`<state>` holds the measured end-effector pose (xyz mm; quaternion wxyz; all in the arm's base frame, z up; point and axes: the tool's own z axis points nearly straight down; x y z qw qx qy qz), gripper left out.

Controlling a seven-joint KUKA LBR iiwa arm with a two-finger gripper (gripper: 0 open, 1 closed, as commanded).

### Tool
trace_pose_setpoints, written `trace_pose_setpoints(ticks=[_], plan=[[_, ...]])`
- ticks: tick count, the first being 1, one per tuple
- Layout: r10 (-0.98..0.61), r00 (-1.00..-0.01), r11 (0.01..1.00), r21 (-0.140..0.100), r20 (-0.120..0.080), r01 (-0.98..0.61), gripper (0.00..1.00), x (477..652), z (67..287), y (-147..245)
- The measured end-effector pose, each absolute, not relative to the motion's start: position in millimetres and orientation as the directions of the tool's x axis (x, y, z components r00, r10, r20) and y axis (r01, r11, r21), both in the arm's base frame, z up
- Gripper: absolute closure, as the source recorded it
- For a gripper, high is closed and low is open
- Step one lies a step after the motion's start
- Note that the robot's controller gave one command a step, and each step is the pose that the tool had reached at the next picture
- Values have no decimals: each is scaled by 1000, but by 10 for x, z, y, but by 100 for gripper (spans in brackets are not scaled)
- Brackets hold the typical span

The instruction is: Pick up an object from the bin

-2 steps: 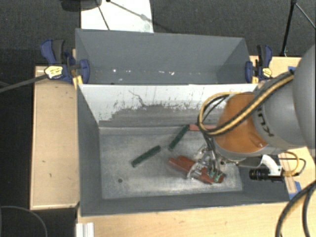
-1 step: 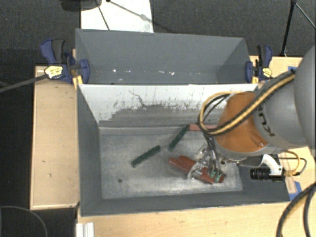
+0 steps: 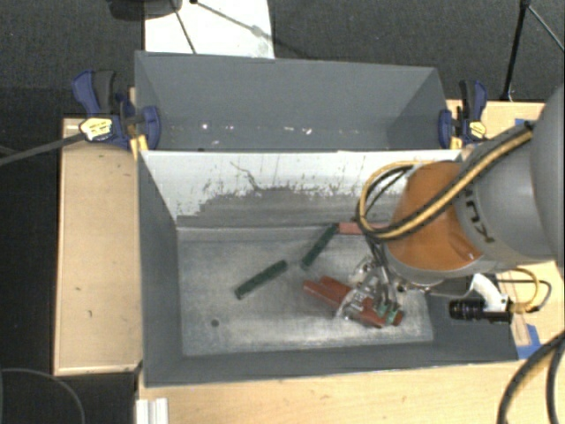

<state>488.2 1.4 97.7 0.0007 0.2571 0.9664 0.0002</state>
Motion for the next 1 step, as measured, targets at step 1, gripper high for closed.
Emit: trace_pose_setpoints(ticks=[1], plan=[[496, -868, 868, -3, 5, 496, 100, 4865, 1139, 12]])
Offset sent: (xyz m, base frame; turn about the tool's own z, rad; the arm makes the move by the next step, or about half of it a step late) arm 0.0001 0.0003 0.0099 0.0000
